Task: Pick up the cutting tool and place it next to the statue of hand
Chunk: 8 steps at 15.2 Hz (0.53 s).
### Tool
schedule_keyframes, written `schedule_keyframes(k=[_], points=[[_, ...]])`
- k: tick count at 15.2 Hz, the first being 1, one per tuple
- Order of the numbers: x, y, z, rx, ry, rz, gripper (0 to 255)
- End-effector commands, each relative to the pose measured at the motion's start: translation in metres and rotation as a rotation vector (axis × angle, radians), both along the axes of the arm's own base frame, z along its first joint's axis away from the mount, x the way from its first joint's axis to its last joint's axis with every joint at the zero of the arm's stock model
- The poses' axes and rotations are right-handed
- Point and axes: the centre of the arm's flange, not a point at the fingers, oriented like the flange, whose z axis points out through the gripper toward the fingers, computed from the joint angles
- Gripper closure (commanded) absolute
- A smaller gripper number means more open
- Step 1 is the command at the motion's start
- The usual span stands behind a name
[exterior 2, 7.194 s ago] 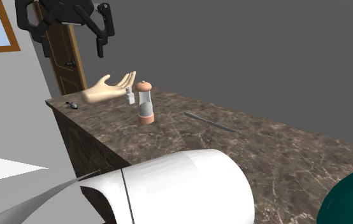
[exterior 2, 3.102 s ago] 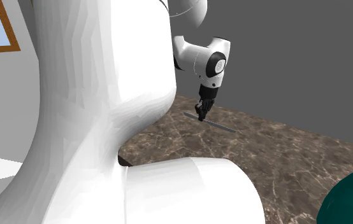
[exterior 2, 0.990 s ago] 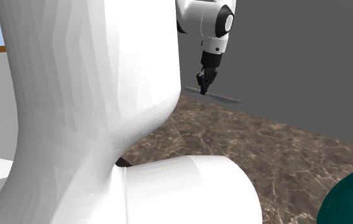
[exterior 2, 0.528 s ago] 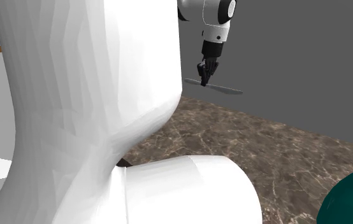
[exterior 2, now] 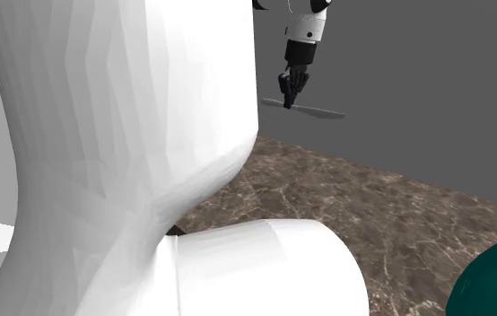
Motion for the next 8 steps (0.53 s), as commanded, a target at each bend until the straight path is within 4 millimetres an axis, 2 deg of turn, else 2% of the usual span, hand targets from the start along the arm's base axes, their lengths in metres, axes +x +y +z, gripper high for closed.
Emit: schedule_keyframes(k=[1,8], points=[[0.008,0.01,0.005,0.0,0.001,0.0,255],[0.062,0.086,0.005,0.0,0.001,0.0,255]])
